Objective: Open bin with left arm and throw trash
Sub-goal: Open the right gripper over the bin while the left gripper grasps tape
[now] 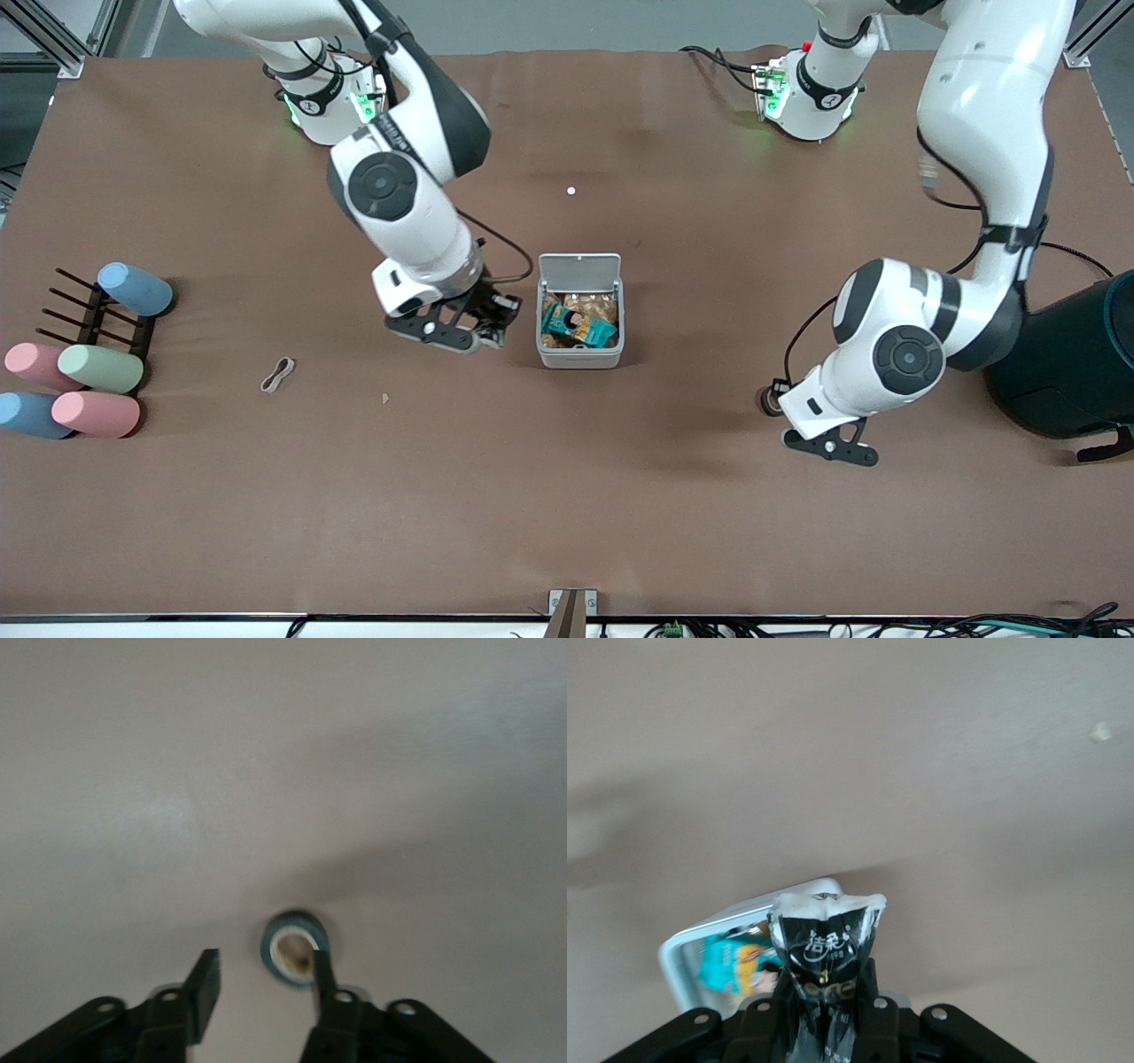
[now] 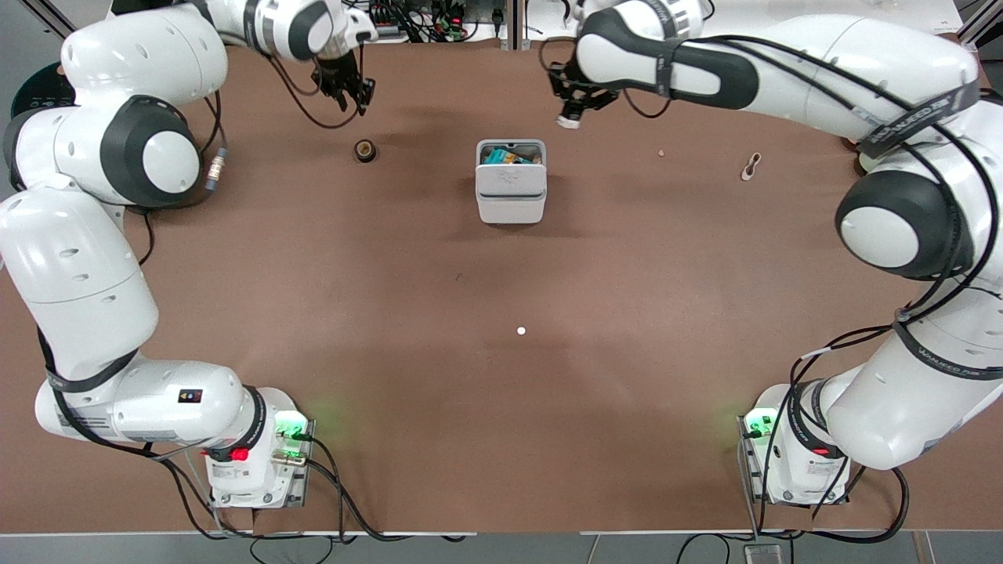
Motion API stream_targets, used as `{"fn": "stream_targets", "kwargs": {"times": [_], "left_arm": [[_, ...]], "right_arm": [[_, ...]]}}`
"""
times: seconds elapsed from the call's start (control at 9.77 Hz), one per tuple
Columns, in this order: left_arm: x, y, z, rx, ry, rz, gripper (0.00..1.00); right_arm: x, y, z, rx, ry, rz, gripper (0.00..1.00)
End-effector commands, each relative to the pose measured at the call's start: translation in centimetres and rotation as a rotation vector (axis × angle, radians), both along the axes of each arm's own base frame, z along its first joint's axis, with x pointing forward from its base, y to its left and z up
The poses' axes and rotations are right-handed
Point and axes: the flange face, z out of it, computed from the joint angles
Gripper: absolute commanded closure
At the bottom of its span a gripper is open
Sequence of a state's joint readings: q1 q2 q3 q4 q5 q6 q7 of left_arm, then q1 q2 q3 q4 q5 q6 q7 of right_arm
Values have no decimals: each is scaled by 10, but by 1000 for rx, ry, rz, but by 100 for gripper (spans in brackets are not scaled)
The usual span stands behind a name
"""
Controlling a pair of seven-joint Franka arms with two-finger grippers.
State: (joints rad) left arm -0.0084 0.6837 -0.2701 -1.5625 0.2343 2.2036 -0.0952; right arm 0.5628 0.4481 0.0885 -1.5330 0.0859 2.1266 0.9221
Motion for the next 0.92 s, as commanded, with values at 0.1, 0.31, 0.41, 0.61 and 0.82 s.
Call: {"fn": "stream_targets", "kwargs": {"times": [0.1,0.31,0.41,0.61,0.82], "left_arm": [[-32,3,-43,-21,-28,-20,0],[-47,4,-58,-18,-1,-23,0],[-53,6,-64,-19,2,-26,8],[-56,8,-64,-25,-10,-24,54],[-55,7,-54,-22,-19,-26,100]], "right_arm": [[-10,69,-37,53,-90,22,98],[-14,74,-58,6,-93,58,98],[-20,79,-75,-18,-79,76,98],[-26,79,-88,-45,-53,94,97],[-33,79,-96,-79,-20,122,96]]}}
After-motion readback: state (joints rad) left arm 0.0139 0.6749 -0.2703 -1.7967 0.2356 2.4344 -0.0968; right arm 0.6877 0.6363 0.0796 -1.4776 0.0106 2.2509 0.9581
